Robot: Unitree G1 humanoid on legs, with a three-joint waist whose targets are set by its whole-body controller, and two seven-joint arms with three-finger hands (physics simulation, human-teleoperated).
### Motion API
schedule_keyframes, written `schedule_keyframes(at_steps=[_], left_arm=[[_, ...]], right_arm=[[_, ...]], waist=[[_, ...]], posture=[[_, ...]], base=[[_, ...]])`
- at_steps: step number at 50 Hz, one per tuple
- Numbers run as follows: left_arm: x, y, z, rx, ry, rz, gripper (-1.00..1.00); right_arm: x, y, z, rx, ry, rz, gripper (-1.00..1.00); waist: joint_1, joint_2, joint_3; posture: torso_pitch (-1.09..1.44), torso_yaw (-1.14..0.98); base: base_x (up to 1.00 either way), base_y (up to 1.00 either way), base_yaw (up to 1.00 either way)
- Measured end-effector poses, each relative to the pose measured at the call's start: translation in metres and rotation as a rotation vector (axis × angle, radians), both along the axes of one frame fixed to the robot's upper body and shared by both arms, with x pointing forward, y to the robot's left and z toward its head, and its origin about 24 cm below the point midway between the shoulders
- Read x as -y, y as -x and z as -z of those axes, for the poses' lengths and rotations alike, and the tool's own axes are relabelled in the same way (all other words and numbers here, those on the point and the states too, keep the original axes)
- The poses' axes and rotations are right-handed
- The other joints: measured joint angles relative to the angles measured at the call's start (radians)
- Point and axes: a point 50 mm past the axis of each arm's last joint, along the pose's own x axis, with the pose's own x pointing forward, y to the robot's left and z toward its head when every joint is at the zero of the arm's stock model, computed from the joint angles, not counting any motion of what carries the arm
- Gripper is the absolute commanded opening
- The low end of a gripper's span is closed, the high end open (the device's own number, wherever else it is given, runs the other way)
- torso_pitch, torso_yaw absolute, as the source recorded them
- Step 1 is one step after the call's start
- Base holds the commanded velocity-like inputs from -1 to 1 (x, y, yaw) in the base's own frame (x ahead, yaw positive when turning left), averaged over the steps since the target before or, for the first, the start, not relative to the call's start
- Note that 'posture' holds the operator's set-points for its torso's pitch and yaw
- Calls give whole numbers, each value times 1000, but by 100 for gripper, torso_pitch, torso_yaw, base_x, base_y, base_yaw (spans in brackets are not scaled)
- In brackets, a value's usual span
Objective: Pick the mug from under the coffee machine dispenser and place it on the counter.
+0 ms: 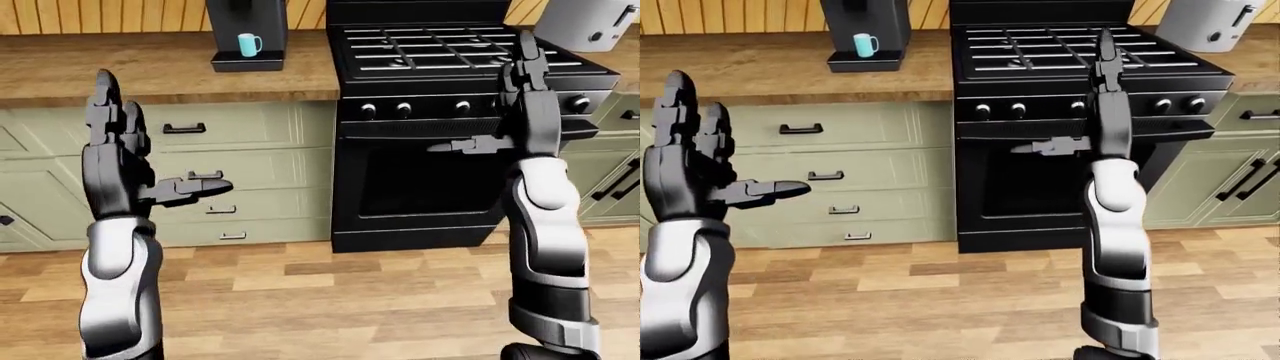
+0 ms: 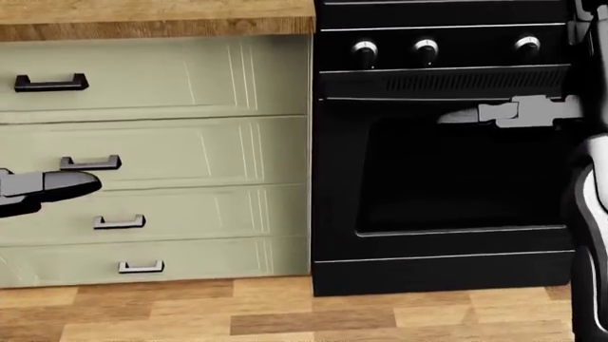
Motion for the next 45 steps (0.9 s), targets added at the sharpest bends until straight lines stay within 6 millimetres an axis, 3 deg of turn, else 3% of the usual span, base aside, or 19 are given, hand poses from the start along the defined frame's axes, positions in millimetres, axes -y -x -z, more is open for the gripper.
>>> schedule_keyframes(at_steps=[15,23,30,34,36,38,40,45], left_arm=[[-14,12,-19,30,-5,-47,100],[-16,17,-31,66,-13,-53,100],[-24,17,-27,40,3,-89,100],[-22,18,-32,64,-3,-77,100],[-19,17,-30,61,2,-61,100],[-17,15,-25,38,6,-49,100],[-18,14,-25,30,7,-51,100],[-19,18,-31,64,-2,-60,100]], right_arm=[[8,7,-22,38,36,25,100],[15,11,-33,73,37,52,100],[6,8,-31,58,36,7,100],[8,9,-35,68,30,14,100],[13,11,-35,71,25,30,100],[16,10,-32,53,16,46,100],[17,9,-32,47,13,48,100],[15,11,-39,78,23,38,100]], waist=[[1,3,9],[-10,46,4],[-6,17,8],[-6,-42,10],[-19,-21,17],[-20,-33,10],[-17,-32,2],[-17,37,18]], posture=[[0,0],[0,0],[0,0],[0,0],[0,0],[0,0],[0,0],[0,0]], base=[[0,1,0],[0,13,0],[0,18,0],[0,22,0],[0,23,0],[0,22,0],[0,21,0],[0,22,0]])
